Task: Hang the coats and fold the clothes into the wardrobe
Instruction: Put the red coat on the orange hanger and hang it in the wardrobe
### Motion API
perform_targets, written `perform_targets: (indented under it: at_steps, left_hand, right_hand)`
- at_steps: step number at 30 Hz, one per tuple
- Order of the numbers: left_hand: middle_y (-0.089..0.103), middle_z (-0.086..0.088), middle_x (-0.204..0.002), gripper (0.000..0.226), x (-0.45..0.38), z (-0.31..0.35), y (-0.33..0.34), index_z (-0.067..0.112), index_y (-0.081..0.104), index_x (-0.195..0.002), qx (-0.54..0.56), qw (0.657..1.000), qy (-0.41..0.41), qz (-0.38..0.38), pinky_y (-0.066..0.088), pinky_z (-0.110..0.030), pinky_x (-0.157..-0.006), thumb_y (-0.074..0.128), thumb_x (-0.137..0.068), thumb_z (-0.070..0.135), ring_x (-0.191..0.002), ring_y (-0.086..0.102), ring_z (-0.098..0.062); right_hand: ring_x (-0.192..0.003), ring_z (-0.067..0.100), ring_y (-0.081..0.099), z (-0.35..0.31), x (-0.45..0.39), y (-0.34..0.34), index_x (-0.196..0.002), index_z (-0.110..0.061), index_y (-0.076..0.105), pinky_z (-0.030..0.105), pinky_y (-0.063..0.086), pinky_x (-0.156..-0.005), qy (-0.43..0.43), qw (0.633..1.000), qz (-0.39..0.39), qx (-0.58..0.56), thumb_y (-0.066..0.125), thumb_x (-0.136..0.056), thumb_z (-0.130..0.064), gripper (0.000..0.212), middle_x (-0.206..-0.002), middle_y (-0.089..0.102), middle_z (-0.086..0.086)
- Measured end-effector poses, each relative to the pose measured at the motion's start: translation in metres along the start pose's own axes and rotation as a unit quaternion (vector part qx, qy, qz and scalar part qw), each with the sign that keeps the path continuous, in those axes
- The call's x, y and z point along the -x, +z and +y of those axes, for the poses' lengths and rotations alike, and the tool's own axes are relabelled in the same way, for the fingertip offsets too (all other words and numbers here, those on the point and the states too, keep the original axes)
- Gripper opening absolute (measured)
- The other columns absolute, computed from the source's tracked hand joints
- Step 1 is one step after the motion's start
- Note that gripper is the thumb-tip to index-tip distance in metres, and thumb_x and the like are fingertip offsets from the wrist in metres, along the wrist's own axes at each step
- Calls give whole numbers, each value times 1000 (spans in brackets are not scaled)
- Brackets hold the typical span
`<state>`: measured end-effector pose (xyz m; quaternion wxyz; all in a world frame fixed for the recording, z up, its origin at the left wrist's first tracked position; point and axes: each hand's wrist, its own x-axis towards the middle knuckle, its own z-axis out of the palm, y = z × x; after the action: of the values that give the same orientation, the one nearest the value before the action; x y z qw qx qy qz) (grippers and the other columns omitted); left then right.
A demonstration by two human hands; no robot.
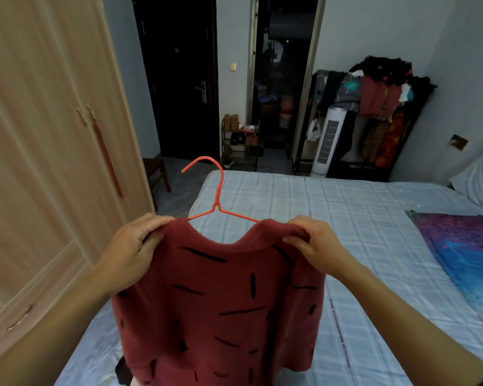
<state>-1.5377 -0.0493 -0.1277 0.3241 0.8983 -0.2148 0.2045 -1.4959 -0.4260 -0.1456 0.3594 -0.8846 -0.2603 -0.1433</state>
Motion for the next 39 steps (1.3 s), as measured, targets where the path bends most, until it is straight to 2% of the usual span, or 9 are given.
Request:
perform_targets:
  at_steps: [3,7,12,18,23,29,33,36,39]
  left_hand:
    - [62,11,-104,29,1,2,3,19,63,-115,-23,999,22,-23,41,-14,-88,44,-94,17,-100,59,-2]
    - [63,16,-109,36,5,8,10,22,60,-119,-87,996,33,-13,44,-26,-84,37,-100,42,-98,60,-6]
    - [67,14,-112,41,5,4,12,19,65,-120,-84,996,25,17,52,-35,-85,39,-100,43,-101,67,-15]
    - [67,12,-114,43,2,5,5,13,68,-119,-109,992,62,25,48,-26,-87,40,-100,40,-103,65,-11]
    - [73,2,-111,46,1,-8,-2,15,67,-118,-144,987,68,22,50,-31,-82,37,-102,45,-100,69,-19]
    - [58,31,-108,54,-2,-11,-9,14,66,-115,-123,987,95,47,48,-26,-80,32,-103,53,-95,69,-20]
    - [48,52,-115,59,-5,-6,-20,7,68,-114,-70,992,93,52,38,-6,-88,34,-102,53,-97,61,0]
    - [53,46,-114,61,-5,-9,-24,6,69,-115,-35,994,87,52,39,-4,-88,35,-102,55,-103,53,22]
    - [58,38,-114,62,-4,-11,-25,6,69,-114,-35,995,83,50,38,-1,-87,35,-101,57,-102,53,24]
  right_hand:
    - [-84,3,63,-2,1,0,-96,-21,72,10,44,-77,-4,1000,21,-12,73,-88,-8,16,-88,66,-15]
    - [-86,3,62,-6,1,-4,-95,-29,67,11,43,-77,14,1000,5,-27,73,-89,-12,19,-89,66,-15]
    - [-85,9,63,-5,6,-13,-97,-27,66,13,44,-76,47,996,-37,-71,71,-90,-11,19,-88,66,-14]
    - [-83,11,64,-1,12,-15,-96,-17,71,13,45,-76,9,997,12,-79,73,-88,-7,14,-89,65,-14]
    - [-80,10,66,-2,16,-15,-94,-13,71,19,50,-75,24,984,61,-163,70,-89,-2,11,-85,69,-6]
    - [-69,9,54,-6,16,-19,-89,-12,64,20,44,-66,65,972,-21,-226,66,-92,-1,11,-75,61,-6]
    - [-64,16,49,-4,19,-25,-77,-16,60,28,40,-61,87,964,-92,-234,78,-81,-11,19,-69,54,0]
    - [-63,11,50,-1,21,-33,-72,-22,61,26,40,-60,114,964,-176,-164,85,-76,-15,26,-67,54,-5]
    - [-64,10,52,6,23,-39,-72,-26,59,29,44,-62,128,962,-229,-68,85,-76,-23,26,-68,55,-6]
